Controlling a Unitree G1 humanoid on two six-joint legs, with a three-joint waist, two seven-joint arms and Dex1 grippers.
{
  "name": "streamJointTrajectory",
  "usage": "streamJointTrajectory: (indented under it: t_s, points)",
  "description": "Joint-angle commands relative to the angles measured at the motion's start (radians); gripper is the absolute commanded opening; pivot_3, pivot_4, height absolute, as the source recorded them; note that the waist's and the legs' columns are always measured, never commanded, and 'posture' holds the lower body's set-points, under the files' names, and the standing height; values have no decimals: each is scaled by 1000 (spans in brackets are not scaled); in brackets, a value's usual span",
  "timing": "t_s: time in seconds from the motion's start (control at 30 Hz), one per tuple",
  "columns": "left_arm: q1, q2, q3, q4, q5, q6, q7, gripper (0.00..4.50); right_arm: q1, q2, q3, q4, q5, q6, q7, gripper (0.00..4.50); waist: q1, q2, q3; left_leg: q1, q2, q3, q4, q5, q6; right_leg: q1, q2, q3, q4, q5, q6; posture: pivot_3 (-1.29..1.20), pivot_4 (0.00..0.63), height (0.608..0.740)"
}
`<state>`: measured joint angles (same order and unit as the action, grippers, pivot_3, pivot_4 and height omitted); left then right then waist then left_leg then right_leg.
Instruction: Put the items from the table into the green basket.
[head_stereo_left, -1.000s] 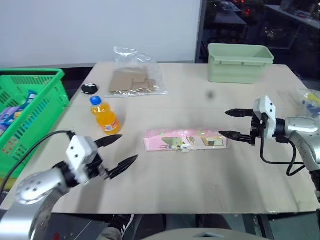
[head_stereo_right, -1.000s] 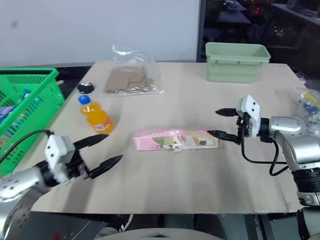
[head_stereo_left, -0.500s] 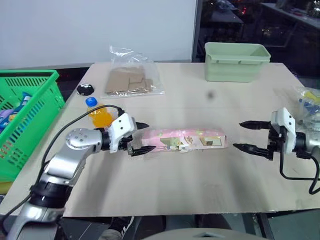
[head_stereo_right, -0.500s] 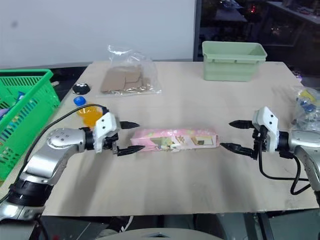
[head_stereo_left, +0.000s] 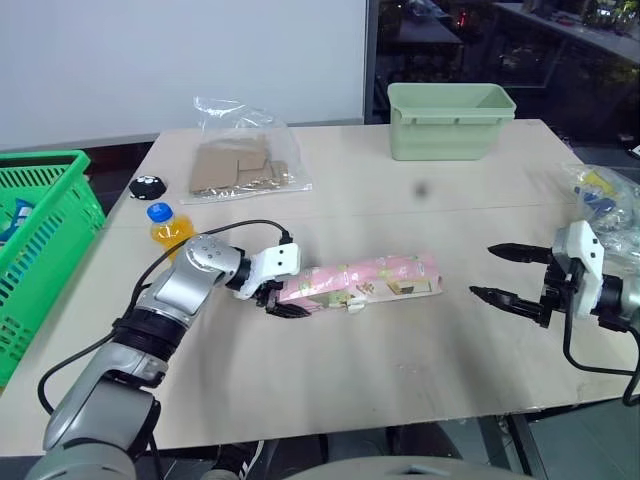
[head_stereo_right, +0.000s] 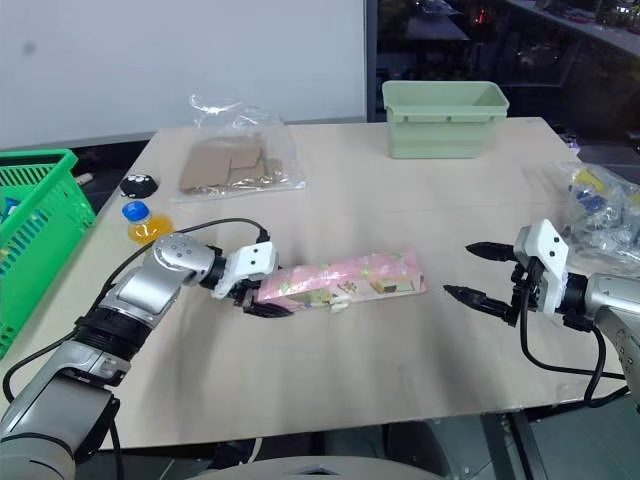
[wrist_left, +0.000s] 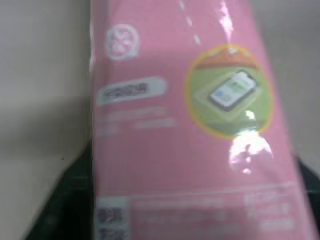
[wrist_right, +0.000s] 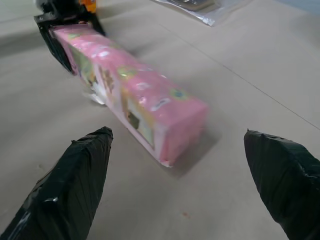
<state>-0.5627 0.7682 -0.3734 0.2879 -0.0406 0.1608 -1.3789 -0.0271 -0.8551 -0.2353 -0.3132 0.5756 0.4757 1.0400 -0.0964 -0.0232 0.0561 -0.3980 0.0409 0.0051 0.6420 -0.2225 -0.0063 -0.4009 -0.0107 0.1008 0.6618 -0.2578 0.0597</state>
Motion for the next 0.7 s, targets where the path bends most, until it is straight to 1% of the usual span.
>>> streamJointTrajectory:
  t_s: [0.03,0.17,0.27,0.37,0.5,0.57,0.63,0.7]
  points:
    - [-14,7,4,21,27,-33,-6,2185,-5,0,-27,-32,18,-5,-4,4500,-2,0,0,0,0,0,0,0,0,0,0,0,0,0,0,-107,34,740]
    - [-17,-70,96,-2,-56,-23,56,1510,-24,1,-36,-28,38,9,-8,4500,3,0,1,1,0,0,0,0,0,0,0,0,1,0,0,-99,36,740]
    - [-22,-122,170,-34,-111,25,121,1240,-46,-3,-46,-17,59,20,-8,4500,4,-1,2,-2,0,-1,3,0,0,0,0,0,1,0,1,-95,38,740]
    - [-47,-195,273,-64,-176,94,250,1240,-85,3,-53,-16,90,40,-17,4500,2,-2,3,-2,0,-1,3,0,0,0,0,0,1,3,5,-89,36,740]
    - [-124,-303,414,-129,-248,189,479,1240,-146,33,-62,-16,148,69,-49,4500,3,-2,3,-2,0,-4,3,0,0,0,1,-1,1,3,5,-80,29,740]
    - [-186,-359,488,-174,-293,241,602,1240,-173,43,-62,-8,160,76,-62,4500,4,-2,3,-3,0,-7,3,0,0,0,2,-3,1,3,5,-72,23,740]
    - [-276,-407,568,-220,-369,306,716,1240,-195,47,-56,4,162,78,-68,4500,7,-2,3,-4,0,-8,3,0,0,0,1,-4,1,4,6,-63,22,740]
    - [-362,-423,619,-246,-407,337,798,1240,-212,50,-47,13,164,80,-71,4500,10,-3,4,-6,0,-9,4,0,0,0,1,-5,1,4,5,-57,20,740]
